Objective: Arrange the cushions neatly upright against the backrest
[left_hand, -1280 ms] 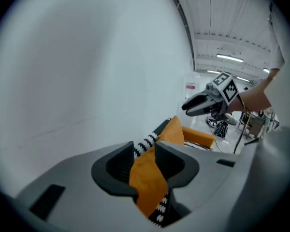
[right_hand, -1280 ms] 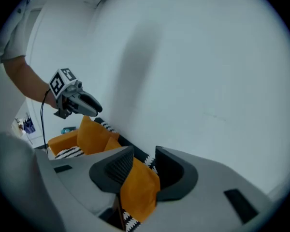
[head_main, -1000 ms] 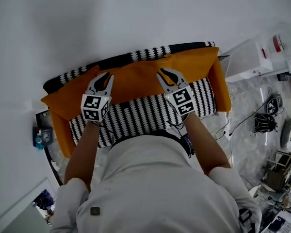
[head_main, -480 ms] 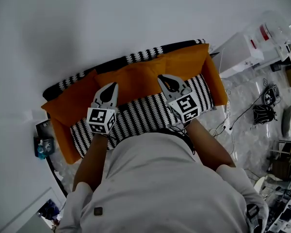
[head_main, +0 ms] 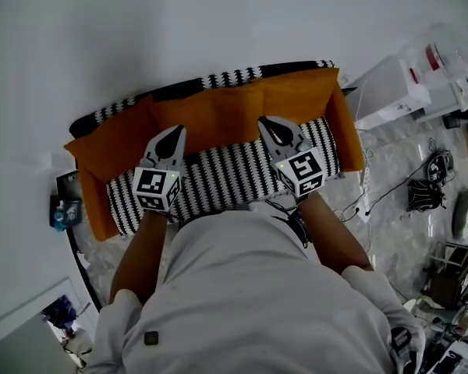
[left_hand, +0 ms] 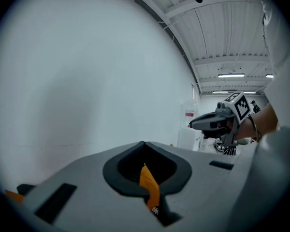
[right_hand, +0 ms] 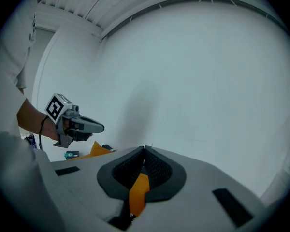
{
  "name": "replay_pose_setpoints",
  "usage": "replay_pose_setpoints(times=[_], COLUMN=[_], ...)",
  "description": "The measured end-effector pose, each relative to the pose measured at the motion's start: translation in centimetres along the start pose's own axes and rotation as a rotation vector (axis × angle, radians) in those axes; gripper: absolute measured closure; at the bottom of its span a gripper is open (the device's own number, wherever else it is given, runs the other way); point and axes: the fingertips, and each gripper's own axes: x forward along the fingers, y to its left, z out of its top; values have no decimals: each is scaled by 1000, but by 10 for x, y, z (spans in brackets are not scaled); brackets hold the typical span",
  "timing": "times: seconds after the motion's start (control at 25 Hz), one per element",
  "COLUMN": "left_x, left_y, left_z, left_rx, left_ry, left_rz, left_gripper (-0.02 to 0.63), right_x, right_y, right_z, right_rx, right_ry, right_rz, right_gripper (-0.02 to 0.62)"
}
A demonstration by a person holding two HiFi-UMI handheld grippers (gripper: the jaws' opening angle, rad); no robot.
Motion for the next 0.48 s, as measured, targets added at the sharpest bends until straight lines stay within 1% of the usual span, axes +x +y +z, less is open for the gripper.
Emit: replay_pose_setpoints(times=[0.16, 0.32, 0.48], left_x=[-9, -22, -46], left_y=[-39, -83, -130], left_z=[-1, -9, -11], left_rx=[-8, -26, -11], left_ry=[1, -8, -13], left_rz=[48, 91, 135], left_gripper=[597, 597, 597], right_x=[-34, -74, -119], right_y=[-5, -6, -2], right_z=[-7, -23, -39], right_rx=[3, -6, -22], right_ry=[-25, -31, -41], right_rz=[51, 91, 148], right_gripper=[569, 569, 569])
